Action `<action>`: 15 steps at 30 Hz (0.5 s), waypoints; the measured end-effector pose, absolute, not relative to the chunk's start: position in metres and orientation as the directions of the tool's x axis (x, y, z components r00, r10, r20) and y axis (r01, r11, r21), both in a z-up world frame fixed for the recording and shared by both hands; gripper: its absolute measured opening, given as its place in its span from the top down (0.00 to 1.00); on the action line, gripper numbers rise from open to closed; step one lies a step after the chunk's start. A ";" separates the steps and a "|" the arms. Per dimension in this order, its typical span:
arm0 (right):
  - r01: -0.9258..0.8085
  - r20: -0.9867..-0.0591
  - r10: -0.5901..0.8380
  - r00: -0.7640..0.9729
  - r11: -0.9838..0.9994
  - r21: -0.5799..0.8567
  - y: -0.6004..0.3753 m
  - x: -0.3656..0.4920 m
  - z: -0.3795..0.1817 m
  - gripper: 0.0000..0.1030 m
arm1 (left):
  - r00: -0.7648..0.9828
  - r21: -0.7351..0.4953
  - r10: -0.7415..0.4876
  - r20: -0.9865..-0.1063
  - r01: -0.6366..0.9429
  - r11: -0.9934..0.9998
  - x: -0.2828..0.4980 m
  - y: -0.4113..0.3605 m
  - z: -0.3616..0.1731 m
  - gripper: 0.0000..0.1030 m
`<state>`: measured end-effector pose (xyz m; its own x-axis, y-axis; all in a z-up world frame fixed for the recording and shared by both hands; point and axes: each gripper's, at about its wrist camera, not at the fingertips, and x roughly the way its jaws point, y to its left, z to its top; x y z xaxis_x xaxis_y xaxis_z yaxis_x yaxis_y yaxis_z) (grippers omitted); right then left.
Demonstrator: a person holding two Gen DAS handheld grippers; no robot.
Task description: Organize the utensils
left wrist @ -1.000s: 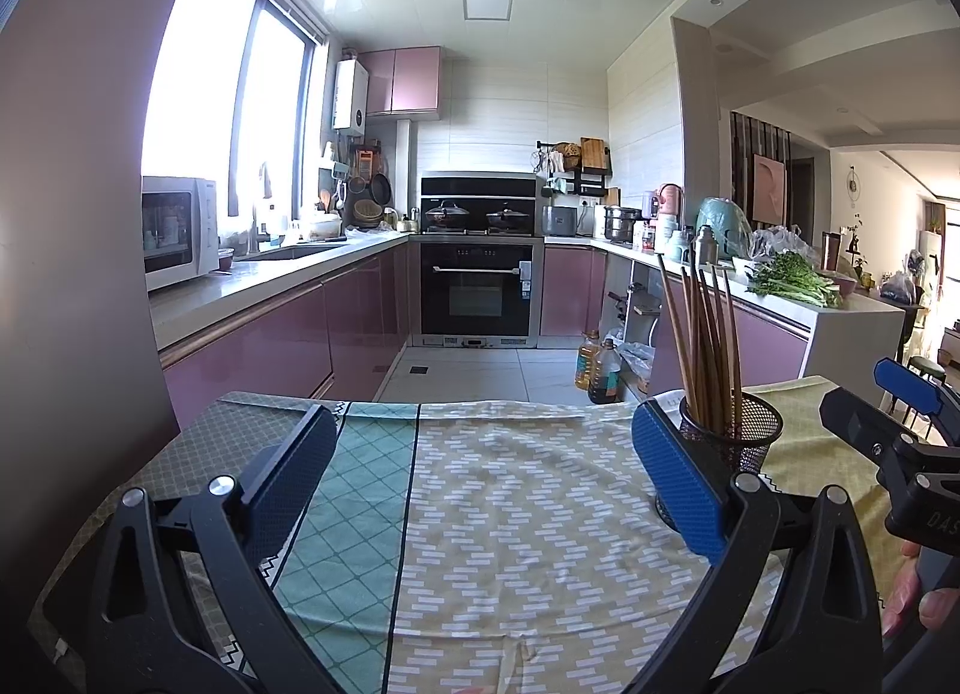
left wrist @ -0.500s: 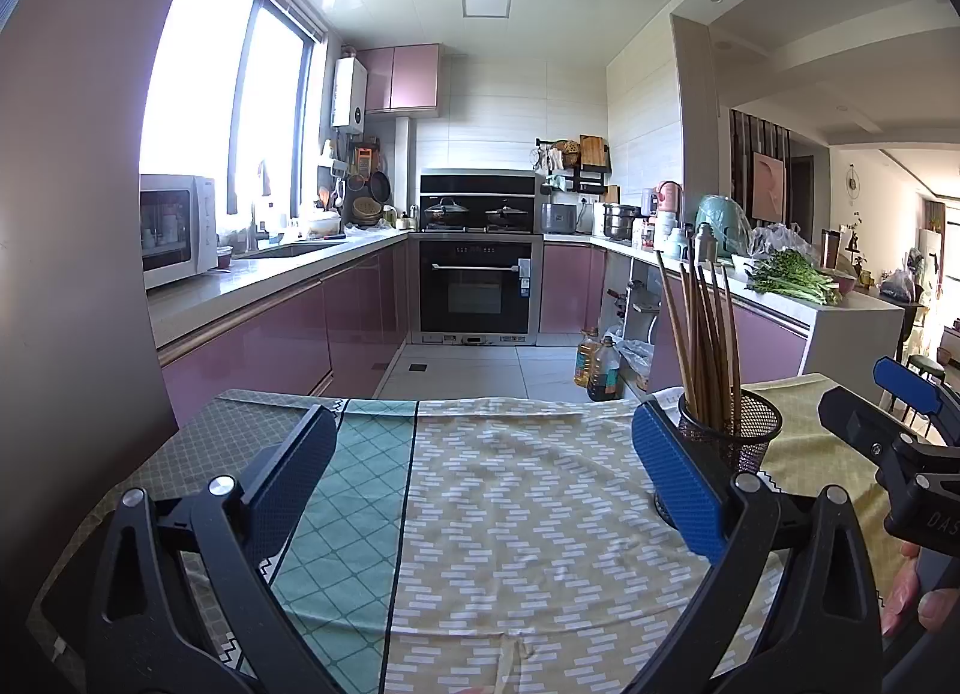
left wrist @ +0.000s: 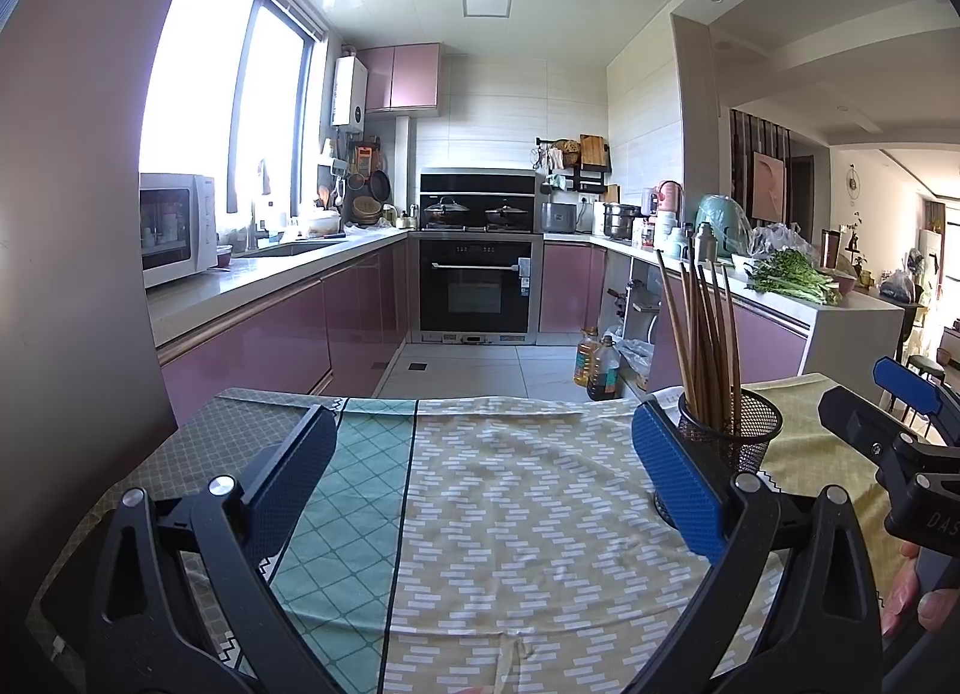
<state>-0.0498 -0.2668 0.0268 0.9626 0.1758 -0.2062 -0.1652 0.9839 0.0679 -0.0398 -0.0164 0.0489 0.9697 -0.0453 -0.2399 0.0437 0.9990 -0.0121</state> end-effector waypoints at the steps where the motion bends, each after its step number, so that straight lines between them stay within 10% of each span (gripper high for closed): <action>1: -0.165 -0.207 0.176 0.962 0.984 0.067 -0.267 -0.050 0.027 0.07 | 0.970 -0.011 -0.043 -0.239 0.042 0.999 -0.040 -0.016 0.049 0.06; 15: -0.164 -0.207 0.175 0.962 0.984 0.069 -0.267 -0.049 0.026 0.06 | 0.969 -0.011 -0.046 -0.241 0.045 0.999 -0.040 -0.018 0.048 0.06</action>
<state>-0.0493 -0.2667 0.0264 0.9625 0.1749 -0.2074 -0.1640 0.9840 0.0690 -0.0403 -0.0182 0.0477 0.9694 -0.0458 -0.2412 0.0445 0.9990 -0.0107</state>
